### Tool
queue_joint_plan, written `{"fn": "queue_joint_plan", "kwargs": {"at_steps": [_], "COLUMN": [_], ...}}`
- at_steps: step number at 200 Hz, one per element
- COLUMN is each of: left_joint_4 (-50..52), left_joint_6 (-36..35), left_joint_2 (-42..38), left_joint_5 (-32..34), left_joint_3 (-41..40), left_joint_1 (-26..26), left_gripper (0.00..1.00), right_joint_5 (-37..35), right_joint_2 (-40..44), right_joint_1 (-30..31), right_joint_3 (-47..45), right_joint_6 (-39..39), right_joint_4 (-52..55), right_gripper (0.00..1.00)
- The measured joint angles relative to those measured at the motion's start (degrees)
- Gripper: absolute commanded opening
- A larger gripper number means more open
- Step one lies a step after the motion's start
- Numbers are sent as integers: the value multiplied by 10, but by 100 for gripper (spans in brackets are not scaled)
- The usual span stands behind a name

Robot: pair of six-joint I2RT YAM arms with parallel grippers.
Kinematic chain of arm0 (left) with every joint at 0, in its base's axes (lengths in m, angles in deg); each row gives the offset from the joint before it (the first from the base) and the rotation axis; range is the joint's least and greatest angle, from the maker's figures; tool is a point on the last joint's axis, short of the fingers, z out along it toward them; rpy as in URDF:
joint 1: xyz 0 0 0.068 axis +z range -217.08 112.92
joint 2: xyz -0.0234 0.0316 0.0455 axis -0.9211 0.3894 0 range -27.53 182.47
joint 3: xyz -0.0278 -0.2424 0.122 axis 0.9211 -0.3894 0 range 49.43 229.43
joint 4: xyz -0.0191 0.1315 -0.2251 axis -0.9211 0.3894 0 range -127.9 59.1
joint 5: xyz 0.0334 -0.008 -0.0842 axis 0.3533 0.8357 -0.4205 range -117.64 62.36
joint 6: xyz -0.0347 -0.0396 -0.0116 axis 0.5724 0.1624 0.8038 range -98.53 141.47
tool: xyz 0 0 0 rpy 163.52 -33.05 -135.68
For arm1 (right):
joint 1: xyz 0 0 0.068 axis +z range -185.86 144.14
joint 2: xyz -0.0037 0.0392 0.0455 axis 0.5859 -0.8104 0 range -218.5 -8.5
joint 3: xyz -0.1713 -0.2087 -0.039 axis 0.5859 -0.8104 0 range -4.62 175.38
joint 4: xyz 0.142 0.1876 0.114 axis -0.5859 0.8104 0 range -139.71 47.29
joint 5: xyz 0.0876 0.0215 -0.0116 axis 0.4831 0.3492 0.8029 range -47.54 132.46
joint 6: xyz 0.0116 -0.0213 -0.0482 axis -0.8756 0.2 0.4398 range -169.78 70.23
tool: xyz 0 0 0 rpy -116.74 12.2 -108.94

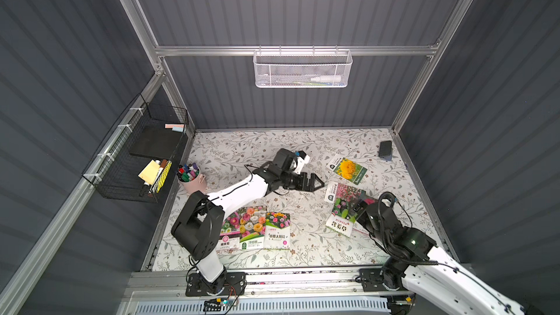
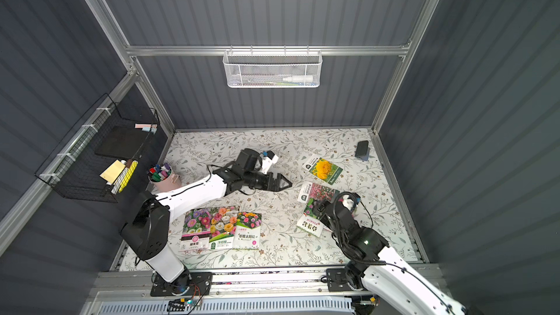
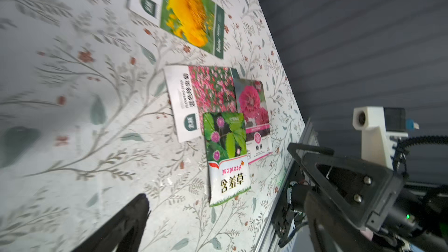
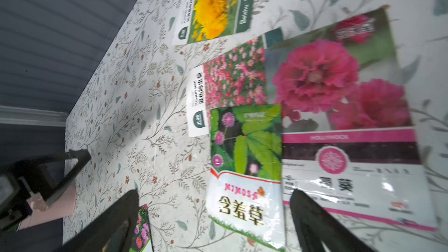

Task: Arrange the seed packets in a row
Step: Pick up the seed packet from the center of the board.

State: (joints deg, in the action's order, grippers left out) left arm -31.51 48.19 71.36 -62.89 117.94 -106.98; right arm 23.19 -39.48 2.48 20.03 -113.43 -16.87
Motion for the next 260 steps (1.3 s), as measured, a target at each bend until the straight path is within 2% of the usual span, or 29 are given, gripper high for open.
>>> {"fn": "queue_joint_plan", "kwargs": {"at_steps": [20, 53, 91, 117, 139, 157, 176, 189, 203, 221, 235, 260], "left_joint_4": [-23, -35, -74, -112, -149, -177, -200, -212, -223, -232, -238, -259], "left_joint_6": [7, 16, 46, 73, 103, 127, 152, 166, 177, 191, 200, 226], "left_joint_2": [49, 120, 157, 179, 189, 198, 203, 203, 204, 204, 204, 204], "left_joint_5": [-2, 3, 7, 5, 5, 4, 2, 0, -1, -3, -5, -9], "left_joint_3": [1, 15, 21, 27, 27, 27, 26, 26, 26, 26, 26, 26], "left_joint_1": [-42, -88, -104, -112, -121, -125, -126, -126, -126, -126, -125, -126], "left_gripper": [99, 99, 99, 100, 98, 93, 86, 84, 82, 80, 73, 51], "right_joint_5": [48, 126, 218, 253, 273, 286, 299, 305, 310, 312, 310, 303], "right_joint_2": [17, -11, -46, -70, -94, -120, -149, -163, -166, -147, -117, -54], "right_joint_1": [-48, -100, -152, -163, -174, -186, -197, -200, -201, -204, -207, -216], "right_joint_3": [-24, -57, -105, -113, -114, -116, -120, -123, -125, -131, -136, -143], "right_joint_6": [6, 18, 22, 22, 23, 20, 14, 12, 13, 17, 19, 24], "right_joint_4": [27, 23, -68, -119, -149, -180, -214, -222, -226, -225, -222, -217], "right_gripper": [99, 98, 95, 93, 87, 78, 55, 45, 38, 36, 36, 37]}}
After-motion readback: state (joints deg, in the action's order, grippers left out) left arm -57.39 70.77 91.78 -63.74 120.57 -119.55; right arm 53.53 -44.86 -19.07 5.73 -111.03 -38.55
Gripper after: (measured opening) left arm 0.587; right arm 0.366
